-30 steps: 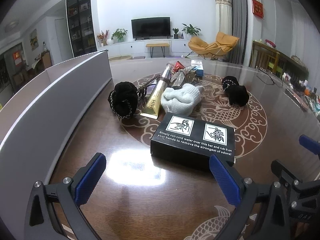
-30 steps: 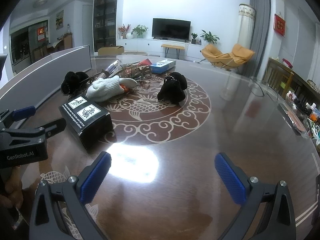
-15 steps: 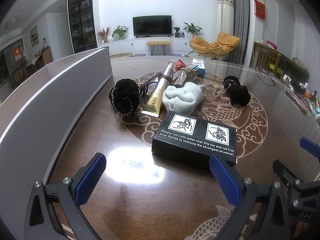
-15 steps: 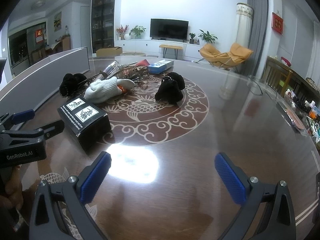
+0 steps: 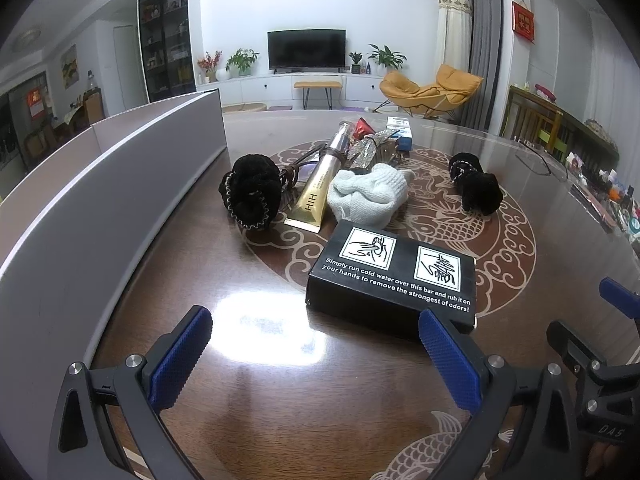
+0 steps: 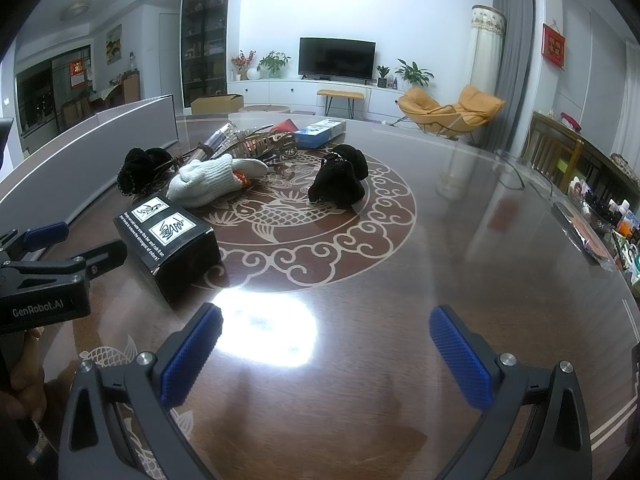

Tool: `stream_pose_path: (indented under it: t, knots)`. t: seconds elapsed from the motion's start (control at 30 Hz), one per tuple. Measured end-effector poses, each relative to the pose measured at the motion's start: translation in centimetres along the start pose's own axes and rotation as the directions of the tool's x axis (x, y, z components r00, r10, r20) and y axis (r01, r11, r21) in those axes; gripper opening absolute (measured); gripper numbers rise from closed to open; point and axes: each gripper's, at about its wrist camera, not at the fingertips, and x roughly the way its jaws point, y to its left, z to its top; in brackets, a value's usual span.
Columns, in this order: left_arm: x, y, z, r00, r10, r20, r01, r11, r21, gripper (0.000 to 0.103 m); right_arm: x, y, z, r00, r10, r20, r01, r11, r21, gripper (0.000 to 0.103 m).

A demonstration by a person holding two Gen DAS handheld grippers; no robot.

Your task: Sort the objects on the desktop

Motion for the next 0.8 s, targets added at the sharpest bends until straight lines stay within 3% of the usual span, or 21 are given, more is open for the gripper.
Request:
stream_pose_path:
  t: [0.8]
  knots:
    - [0.16,0.16,0.03,1.000,-0.004,-0.005,0.004,1.000,-0.006,0.103,0.03,0.00,-0.02,1.000,0.001,0.001,-0.001,1.000,0.000,0.103]
